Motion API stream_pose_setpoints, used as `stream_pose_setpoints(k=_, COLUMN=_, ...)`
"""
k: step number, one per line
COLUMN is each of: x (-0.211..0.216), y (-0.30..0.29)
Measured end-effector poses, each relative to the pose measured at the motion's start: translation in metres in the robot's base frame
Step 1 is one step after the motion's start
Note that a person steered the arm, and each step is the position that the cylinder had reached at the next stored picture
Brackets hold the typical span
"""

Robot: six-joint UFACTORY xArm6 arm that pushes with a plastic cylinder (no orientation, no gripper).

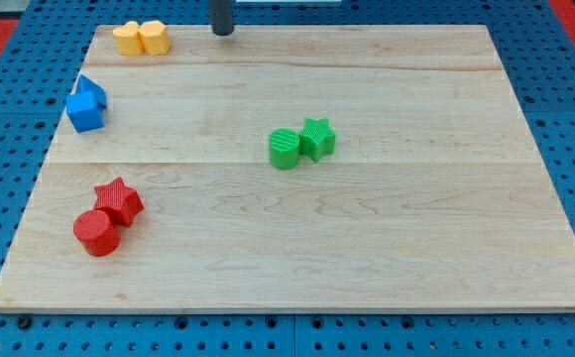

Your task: Push the yellow blocks towards the top left corner

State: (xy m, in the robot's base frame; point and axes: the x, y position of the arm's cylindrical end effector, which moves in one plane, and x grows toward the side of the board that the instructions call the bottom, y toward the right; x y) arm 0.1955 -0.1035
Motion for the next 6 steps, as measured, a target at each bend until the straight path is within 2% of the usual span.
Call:
stream_pose_setpoints(k=1, x=0.022, y=-0.011)
stream_pose_setpoints(k=2, x=0.025, y=-0.016)
stream_pose_setpoints(k=3, x=0.038, y=-0.074)
stream_pose_setpoints(k=5, x=0.043, y=-0.054)
stream_pose_setpoints(k=6, x=0.061, y=-0.006)
